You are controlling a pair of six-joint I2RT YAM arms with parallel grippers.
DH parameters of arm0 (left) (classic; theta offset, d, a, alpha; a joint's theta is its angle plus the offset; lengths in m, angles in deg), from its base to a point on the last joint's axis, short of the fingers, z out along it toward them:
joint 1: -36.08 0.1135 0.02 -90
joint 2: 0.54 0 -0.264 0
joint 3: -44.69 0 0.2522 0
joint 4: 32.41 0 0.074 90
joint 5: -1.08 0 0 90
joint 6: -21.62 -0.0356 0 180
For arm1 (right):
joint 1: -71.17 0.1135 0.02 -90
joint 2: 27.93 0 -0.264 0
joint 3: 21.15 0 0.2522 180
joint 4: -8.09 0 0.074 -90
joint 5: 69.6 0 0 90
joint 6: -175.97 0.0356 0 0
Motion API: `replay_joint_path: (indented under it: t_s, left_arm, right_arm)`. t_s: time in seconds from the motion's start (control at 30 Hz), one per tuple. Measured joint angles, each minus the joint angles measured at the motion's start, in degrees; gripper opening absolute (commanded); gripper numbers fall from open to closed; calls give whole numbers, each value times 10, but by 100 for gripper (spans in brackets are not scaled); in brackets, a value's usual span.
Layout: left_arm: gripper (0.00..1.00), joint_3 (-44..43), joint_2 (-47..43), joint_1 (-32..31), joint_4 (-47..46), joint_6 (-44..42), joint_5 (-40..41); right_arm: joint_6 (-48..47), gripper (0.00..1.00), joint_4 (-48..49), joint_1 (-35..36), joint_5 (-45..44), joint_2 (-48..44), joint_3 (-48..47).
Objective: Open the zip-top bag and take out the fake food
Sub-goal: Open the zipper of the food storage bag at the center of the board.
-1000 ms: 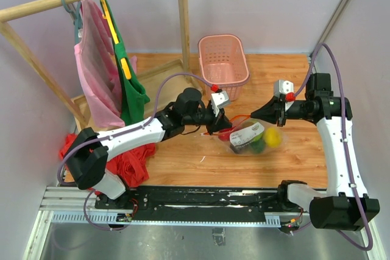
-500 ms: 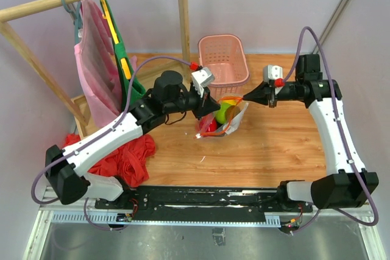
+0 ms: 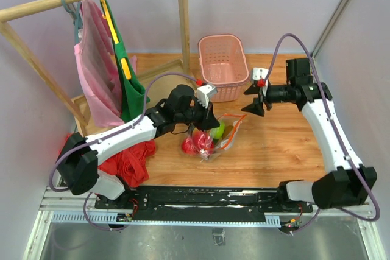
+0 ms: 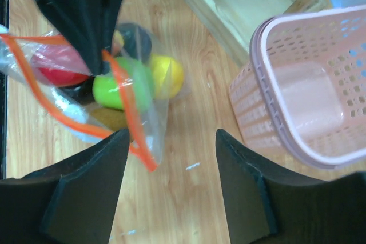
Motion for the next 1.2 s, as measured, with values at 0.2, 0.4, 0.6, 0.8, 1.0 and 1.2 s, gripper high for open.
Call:
replay_joint_path:
  t_s: [0.2,0.4,0.6,0.8,1.0,1.2]
  left_arm:
    - [0,13,18,0,-58,50,-27]
    - [0,33,19,0,-112,83,-52]
    - [0,50,31,0,-147,112,-70]
    - [0,79,36,0,-189,143,-77]
    - [0,98,49,-1,-223,170,-84]
    - [0,99,72,-4,-253,189,-90]
  right_arm:
    - [-20,82,-21,-14,28,-159,108]
    - [23,62,56,49,57,-289,244]
    - [87,31,139,108,15,-246,289]
    - [167,29,237,118,-53,-220,346]
    - [246,30,327,135,-111,-208,395]
    - [283,30,371,137,-187,-194,413]
